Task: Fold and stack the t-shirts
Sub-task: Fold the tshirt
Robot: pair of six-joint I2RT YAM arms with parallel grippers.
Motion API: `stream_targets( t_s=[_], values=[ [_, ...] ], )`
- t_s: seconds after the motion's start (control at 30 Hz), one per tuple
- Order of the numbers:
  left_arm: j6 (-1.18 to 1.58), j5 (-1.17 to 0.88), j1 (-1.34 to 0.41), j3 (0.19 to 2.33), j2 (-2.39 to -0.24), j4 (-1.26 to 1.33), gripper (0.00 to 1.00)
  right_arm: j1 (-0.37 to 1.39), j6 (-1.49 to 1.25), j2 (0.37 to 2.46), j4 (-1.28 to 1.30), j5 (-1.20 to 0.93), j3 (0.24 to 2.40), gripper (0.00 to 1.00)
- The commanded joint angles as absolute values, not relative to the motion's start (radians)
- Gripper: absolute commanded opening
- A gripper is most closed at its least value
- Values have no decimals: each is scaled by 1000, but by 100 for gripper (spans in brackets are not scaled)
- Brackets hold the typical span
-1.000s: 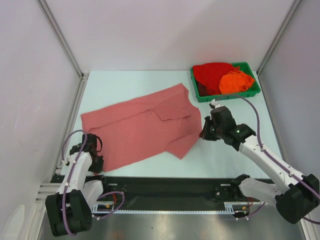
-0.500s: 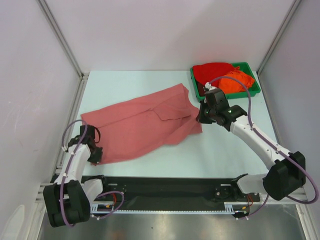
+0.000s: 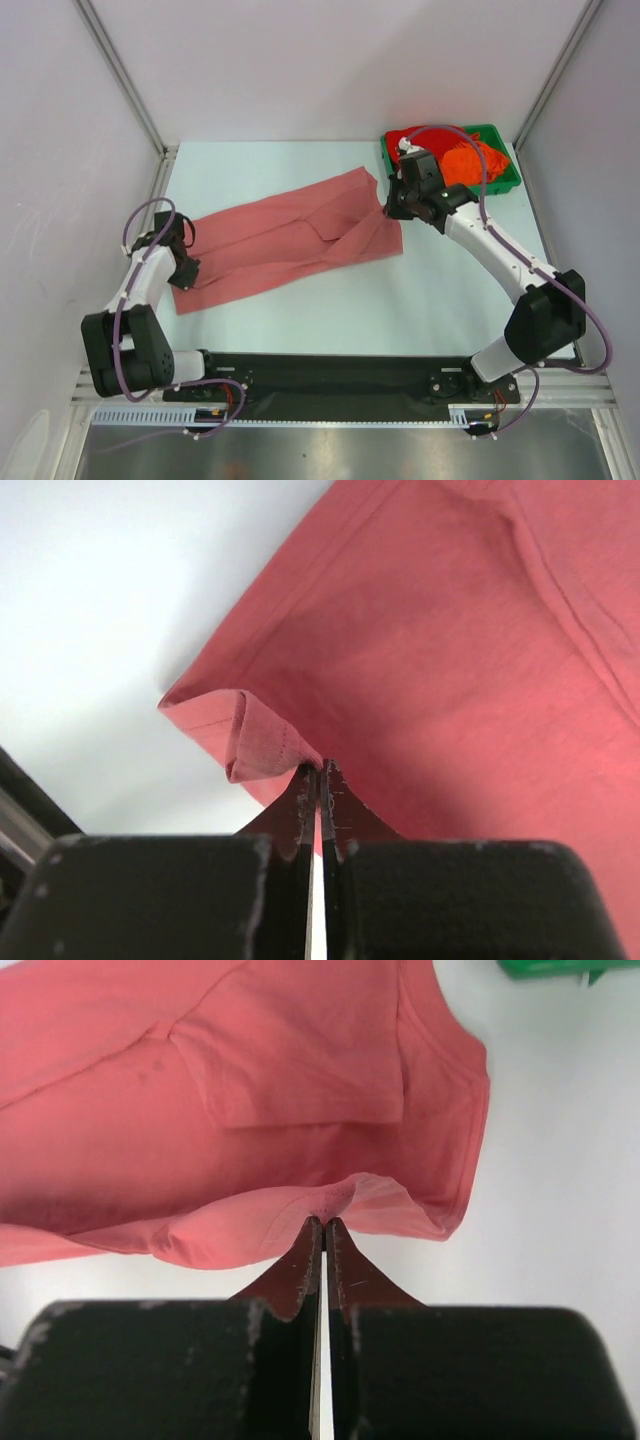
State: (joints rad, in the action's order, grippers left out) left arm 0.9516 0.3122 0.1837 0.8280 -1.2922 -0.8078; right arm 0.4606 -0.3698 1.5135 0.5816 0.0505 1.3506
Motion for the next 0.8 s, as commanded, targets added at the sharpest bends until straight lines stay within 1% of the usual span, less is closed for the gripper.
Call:
stream_targets(
  t_s=[0.0, 0.43, 0.77],
  values=[
    [884, 344, 192, 894, -1348, -761, 0, 453, -328, 1557, 515, 87, 1434, 0],
    [847, 356, 192, 1086, -1549, -744, 0, 440, -299, 1741, 469, 75, 1569, 0],
    [859, 347, 196, 1126, -1657, -742, 1, 431, -281, 1853, 443, 52, 1663, 0]
  ],
)
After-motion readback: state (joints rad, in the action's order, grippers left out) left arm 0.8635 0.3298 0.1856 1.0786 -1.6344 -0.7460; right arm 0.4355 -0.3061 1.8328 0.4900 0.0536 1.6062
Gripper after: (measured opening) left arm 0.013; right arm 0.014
